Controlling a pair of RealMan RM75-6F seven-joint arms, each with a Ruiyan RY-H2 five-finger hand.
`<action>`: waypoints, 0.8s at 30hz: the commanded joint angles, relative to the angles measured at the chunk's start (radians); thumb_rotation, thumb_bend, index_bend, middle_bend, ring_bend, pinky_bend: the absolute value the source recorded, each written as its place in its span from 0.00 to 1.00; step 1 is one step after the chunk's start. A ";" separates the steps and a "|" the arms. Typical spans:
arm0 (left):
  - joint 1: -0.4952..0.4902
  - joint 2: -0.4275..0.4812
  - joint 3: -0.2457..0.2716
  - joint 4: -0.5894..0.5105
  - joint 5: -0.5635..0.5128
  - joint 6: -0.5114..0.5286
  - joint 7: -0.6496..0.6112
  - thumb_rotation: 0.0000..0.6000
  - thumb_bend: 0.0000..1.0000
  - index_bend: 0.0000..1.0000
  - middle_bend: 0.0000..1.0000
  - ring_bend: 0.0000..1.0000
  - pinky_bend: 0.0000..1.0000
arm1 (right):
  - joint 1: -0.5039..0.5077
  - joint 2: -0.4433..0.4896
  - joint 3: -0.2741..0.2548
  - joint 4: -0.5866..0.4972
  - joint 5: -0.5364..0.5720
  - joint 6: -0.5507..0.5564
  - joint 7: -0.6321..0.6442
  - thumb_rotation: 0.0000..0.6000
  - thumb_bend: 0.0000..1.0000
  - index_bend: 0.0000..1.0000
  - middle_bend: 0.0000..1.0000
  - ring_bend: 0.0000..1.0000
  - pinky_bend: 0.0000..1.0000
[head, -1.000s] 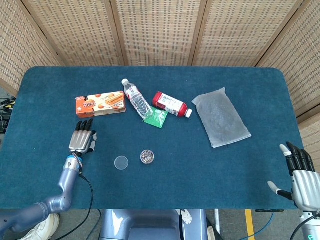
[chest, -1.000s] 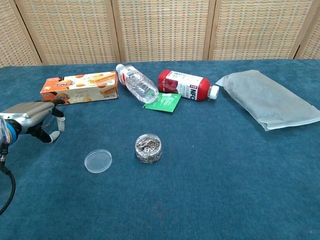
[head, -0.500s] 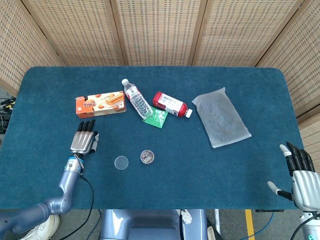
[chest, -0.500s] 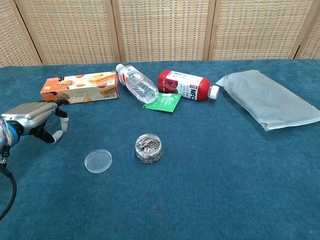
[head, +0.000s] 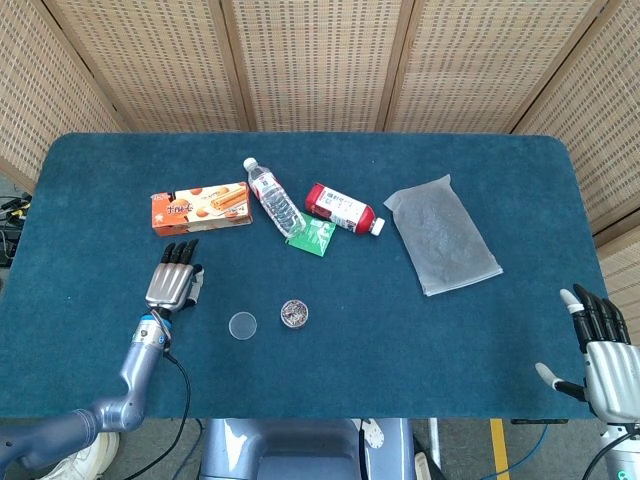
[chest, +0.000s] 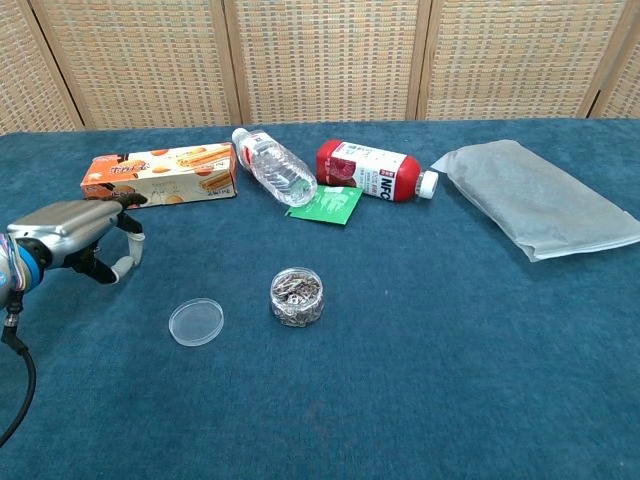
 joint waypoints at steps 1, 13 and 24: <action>0.000 0.003 0.000 -0.008 0.006 0.005 -0.002 1.00 0.54 0.83 0.00 0.00 0.00 | 0.000 0.000 0.000 0.000 0.000 0.000 0.000 1.00 0.00 0.00 0.00 0.00 0.00; -0.027 0.082 -0.008 -0.291 0.180 0.119 -0.024 1.00 0.54 0.83 0.00 0.00 0.00 | -0.002 0.006 0.001 0.000 -0.002 0.006 0.016 1.00 0.00 0.00 0.00 0.00 0.00; -0.114 -0.007 -0.012 -0.361 0.216 0.067 0.044 1.00 0.55 0.83 0.00 0.00 0.00 | -0.002 0.012 0.004 0.004 0.005 0.004 0.034 1.00 0.00 0.00 0.00 0.00 0.00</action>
